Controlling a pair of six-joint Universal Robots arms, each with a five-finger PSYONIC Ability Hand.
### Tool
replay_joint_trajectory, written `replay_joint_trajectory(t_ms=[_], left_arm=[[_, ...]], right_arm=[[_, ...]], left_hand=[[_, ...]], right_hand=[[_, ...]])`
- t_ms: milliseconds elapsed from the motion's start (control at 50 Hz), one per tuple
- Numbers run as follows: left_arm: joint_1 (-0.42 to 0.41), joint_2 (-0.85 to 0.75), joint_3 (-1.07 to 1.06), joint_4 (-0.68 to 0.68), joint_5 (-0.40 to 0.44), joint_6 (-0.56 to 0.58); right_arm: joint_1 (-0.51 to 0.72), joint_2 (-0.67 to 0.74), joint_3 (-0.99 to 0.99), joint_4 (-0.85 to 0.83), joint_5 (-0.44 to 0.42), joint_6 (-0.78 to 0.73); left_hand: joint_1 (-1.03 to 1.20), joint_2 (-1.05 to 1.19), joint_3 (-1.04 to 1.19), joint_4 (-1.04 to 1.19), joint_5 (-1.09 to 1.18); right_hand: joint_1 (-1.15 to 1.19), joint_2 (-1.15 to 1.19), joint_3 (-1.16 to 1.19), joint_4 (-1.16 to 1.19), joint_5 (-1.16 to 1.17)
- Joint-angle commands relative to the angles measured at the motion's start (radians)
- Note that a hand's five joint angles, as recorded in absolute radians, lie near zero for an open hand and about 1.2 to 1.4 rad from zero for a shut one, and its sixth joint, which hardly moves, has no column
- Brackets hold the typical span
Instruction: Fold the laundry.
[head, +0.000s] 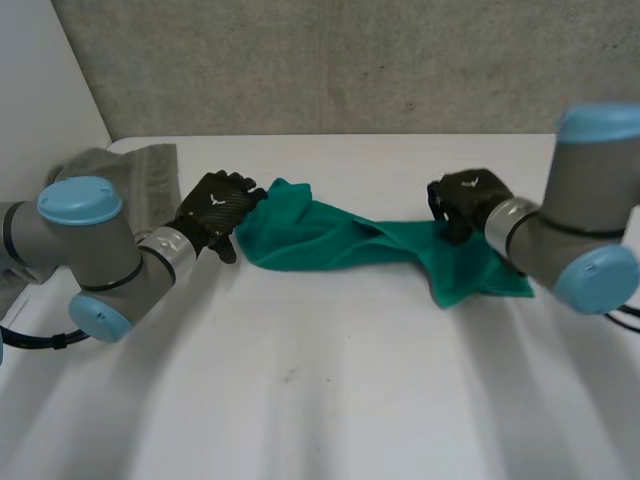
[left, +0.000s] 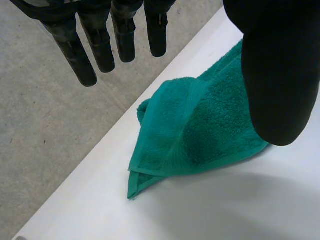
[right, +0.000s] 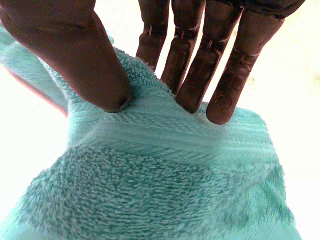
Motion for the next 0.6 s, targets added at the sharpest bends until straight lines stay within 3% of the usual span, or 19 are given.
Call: replay_joint_trajectory(t_ms=[20,300,600], left_arm=[[-0.001,0.001,0.001,-0.006,0.003,-0.067],[-0.010,-0.008,0.015,-0.015,0.005,-0.122],[-0.054,-0.009,-0.010,-0.099,0.074,-0.122]], right_arm=[[-0.010,-0.196,0.029,0.196,-0.136,-0.002],[0.001,-0.474,0.156,0.240,-0.176,0.010],[0.001,-0.541,0.204,0.225,-0.205,0.012]], left_hand=[[0.051,0.045,0.045,0.043,0.040],[0.069,0.063,0.062,0.060,0.057],[0.186,0.180,0.180,0.178,0.175]], right_hand=[[0.438,0.229,0.231,0.209,0.253],[0.438,0.229,0.231,0.209,0.253],[0.438,0.229,0.231,0.209,0.253]])
